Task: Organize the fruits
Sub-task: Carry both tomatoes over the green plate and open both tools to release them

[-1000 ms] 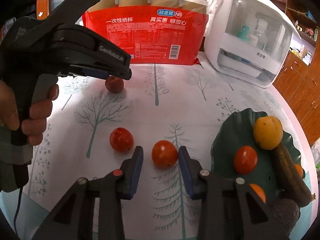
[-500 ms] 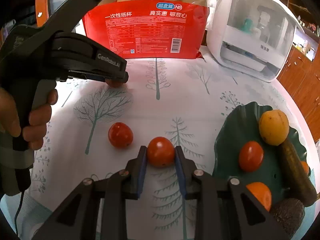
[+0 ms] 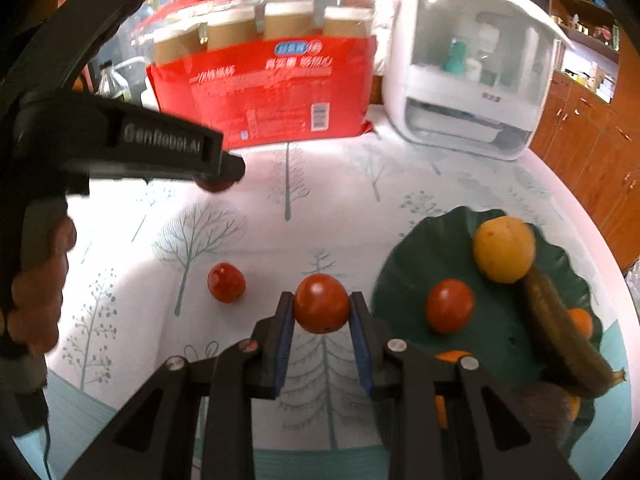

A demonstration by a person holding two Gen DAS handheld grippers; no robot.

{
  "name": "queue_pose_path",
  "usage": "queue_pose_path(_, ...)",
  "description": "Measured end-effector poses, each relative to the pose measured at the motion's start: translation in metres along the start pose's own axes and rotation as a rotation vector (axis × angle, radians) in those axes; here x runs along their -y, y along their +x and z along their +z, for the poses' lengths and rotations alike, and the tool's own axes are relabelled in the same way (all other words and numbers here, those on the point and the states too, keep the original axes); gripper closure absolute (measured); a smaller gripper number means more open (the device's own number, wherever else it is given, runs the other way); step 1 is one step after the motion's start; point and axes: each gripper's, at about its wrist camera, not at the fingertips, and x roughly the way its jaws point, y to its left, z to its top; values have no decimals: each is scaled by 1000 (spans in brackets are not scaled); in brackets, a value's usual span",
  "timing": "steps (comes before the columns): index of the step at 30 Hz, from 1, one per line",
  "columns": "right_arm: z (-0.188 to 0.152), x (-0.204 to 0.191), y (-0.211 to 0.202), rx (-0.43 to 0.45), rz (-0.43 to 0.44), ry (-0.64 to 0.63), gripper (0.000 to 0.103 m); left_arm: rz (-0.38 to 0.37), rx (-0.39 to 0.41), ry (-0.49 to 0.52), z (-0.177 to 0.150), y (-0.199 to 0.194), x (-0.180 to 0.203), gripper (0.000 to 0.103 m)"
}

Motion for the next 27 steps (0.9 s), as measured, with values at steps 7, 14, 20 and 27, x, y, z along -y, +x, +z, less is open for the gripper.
queue_pose_path(7,2,26,-31,45,-27,40,75,-65,-7,36,-13,-14,43,71)
queue_pose_path(14,-2,57,-55,65,-86,93,75,-138,-29,85,-22,-14,86,71)
queue_pose_path(20,-10,86,-62,58,-138,152,75,-190,-59,128,-27,-6,114,71)
queue_pose_path(27,-21,108,-66,40,-179,194,75,-221,-96,162,-37,2,136,71)
